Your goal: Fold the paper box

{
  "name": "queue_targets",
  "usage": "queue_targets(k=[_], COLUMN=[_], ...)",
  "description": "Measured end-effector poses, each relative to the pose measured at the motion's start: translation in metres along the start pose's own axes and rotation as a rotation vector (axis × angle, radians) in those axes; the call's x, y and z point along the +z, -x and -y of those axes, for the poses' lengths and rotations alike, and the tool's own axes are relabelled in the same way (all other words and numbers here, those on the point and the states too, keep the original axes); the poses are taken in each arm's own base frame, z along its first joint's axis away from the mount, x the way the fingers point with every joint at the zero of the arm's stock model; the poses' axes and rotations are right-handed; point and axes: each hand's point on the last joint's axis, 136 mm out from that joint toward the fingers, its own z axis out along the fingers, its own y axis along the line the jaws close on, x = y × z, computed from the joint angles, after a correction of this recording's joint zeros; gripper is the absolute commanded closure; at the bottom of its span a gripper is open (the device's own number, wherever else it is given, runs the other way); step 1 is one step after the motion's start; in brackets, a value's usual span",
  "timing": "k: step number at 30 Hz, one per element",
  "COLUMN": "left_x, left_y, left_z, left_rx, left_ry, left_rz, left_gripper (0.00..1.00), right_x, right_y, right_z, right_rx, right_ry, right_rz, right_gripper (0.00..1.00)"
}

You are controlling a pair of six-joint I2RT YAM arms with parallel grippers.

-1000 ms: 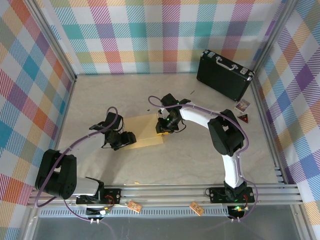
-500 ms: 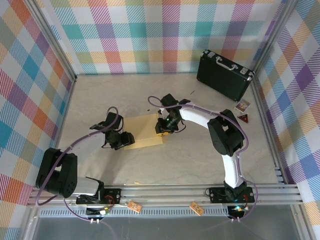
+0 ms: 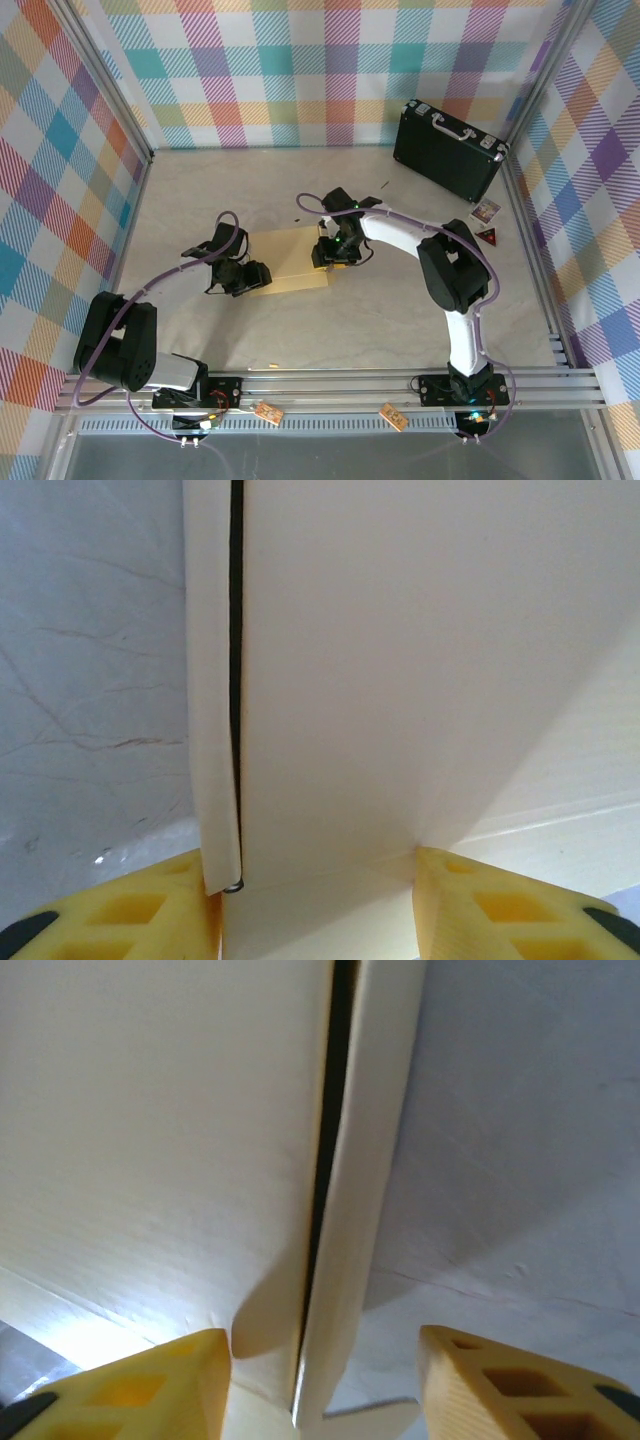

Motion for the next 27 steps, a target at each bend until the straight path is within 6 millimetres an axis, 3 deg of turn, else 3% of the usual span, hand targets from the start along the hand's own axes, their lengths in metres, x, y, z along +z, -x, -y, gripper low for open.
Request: queue_targets(k=[8,15,21,27], left_x=[0.001,0.002,0.003,0.003], left_y=[0.0,0.001,0.003,0.002], left_z=[0.001,0.003,0.005,0.005], left_rx=[0.001,0.002,0.007,0.006], left_ry=[-0.006,-0.013,-0.022,-0.025], left_rz=[-0.003,-0.006,-0.002,-0.004], left_gripper=[0.51,0.51,0.51,0.51], right_x=[-0.023,-0.01,-0.007,-0.003], right_y=[-0.015,-0.041,-0.042,-0.041], right_z=[0.003,-0.017,-0.031,-0.028], right_rx=[-0.022,-0.043,-0.041,-0.037], right_ry=[-0.047,0.017,0.077,0.065], right_rz=[0.008,-0.065,-0.075,-0.082], right_gripper=[0.46,0.53,0.59,0.57])
